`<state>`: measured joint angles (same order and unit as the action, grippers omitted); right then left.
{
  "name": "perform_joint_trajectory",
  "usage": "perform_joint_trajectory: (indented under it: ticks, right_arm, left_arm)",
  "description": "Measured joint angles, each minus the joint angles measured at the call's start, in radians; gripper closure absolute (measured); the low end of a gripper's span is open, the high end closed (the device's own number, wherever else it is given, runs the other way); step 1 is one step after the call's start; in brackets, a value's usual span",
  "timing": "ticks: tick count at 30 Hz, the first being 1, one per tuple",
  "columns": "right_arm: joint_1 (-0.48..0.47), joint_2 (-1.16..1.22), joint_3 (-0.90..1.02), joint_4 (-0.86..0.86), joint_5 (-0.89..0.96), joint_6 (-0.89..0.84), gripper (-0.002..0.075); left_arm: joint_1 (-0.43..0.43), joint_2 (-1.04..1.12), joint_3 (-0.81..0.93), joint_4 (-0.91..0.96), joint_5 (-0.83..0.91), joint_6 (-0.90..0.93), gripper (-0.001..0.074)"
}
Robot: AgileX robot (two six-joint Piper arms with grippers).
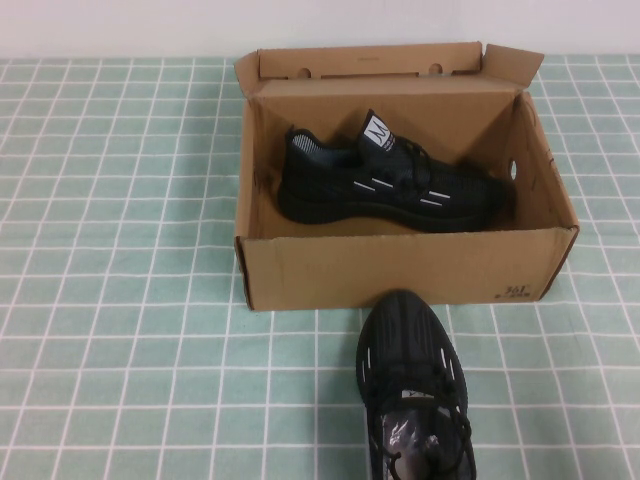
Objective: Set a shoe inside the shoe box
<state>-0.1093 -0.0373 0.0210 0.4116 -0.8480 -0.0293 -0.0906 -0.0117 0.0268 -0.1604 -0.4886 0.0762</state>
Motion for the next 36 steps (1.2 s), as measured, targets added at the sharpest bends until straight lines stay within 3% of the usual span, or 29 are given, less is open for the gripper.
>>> perform_joint_trajectory:
  ticks: [2, 6, 11, 16, 21, 24, 27, 30, 36]
  right_arm:
    - [0.000, 0.000, -0.032, -0.158, -0.049, 0.005, 0.0733]
    - [0.000, 0.006, -0.187, -0.389, 0.023, 0.157, 0.0733]
    - [0.000, 0.022, -0.455, -0.568, 0.307, 0.424, 0.0733]
    - [0.000, 0.134, -0.712, -0.621, 0.699, 0.590, 0.0733]
    - [0.000, 0.322, -0.912, -0.613, 1.062, 0.594, 0.0733]
    - [0.000, 0.445, -0.970, -0.561, 1.252, 0.566, 0.0733]
    - [0.002, 0.555, -0.979, -0.464, 1.377, 0.360, 0.0733]
    - [0.032, 0.634, -0.979, -0.375, 1.417, 0.149, 0.0733]
    - [0.128, 0.725, -0.979, -0.091, 1.499, -0.063, 0.0733]
  left_arm:
    - [0.000, 0.000, 0.000, 0.000, -0.029, -0.066, 0.0739]
    - [0.000, 0.000, 0.000, 0.000, -0.165, -0.171, 0.0739]
    - [0.000, -0.002, -0.075, -0.003, -0.185, -0.198, 0.0739]
    - [0.000, 0.001, -0.280, 0.033, -0.033, -0.202, 0.0740]
    - [0.000, 0.137, -0.543, 0.119, 0.301, -0.202, 0.0740]
    - [0.000, 0.263, -0.692, 0.132, 0.518, -0.202, 0.0740]
    - [0.000, 0.397, -0.781, 0.134, 0.688, -0.202, 0.0739]
    - [0.000, 0.499, -0.808, 0.134, 0.758, -0.202, 0.0739]
    - [0.000, 0.612, -0.809, 0.108, 0.887, -0.202, 0.0739]
